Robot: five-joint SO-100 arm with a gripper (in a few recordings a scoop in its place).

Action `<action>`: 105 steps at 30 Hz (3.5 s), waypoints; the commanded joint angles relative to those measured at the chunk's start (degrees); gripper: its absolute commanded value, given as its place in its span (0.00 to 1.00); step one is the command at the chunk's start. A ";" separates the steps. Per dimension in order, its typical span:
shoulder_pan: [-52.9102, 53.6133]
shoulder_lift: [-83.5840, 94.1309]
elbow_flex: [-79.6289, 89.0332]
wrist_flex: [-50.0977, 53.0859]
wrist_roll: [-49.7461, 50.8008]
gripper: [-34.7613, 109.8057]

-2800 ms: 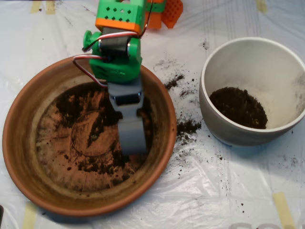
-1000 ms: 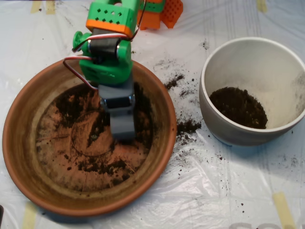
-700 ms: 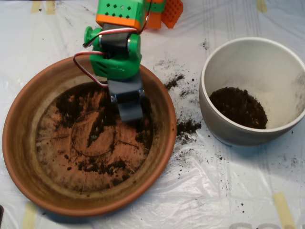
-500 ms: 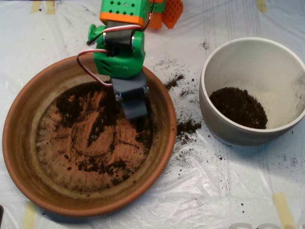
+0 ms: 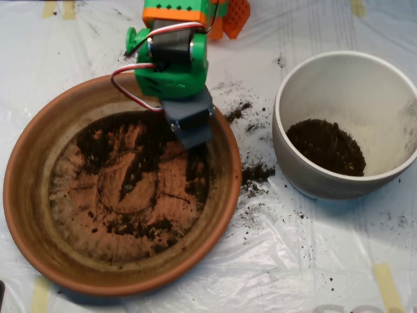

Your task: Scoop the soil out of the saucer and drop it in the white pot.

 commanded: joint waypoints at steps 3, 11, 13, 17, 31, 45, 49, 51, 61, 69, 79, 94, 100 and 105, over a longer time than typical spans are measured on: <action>0.97 5.36 -8.35 0.97 4.66 0.24; -3.43 9.93 -13.18 5.36 8.70 0.24; -4.83 11.60 -15.64 7.56 9.84 0.24; -8.17 16.70 -19.42 10.63 12.30 0.24; -24.17 12.13 -47.72 23.38 17.93 0.24; -36.74 1.41 -45.88 19.51 16.70 0.24; -38.32 1.67 -45.00 20.13 15.38 0.24; -39.29 1.93 -43.33 19.95 14.94 0.24; -39.46 0.79 -42.63 19.60 14.50 0.24; -39.37 1.41 -44.30 20.92 15.91 0.36; -41.22 5.01 -46.76 23.29 16.35 0.46; -27.25 7.47 -55.72 23.38 20.13 0.47; -20.57 19.60 -42.89 19.69 22.15 0.47; -20.21 36.91 -18.98 11.07 21.27 0.47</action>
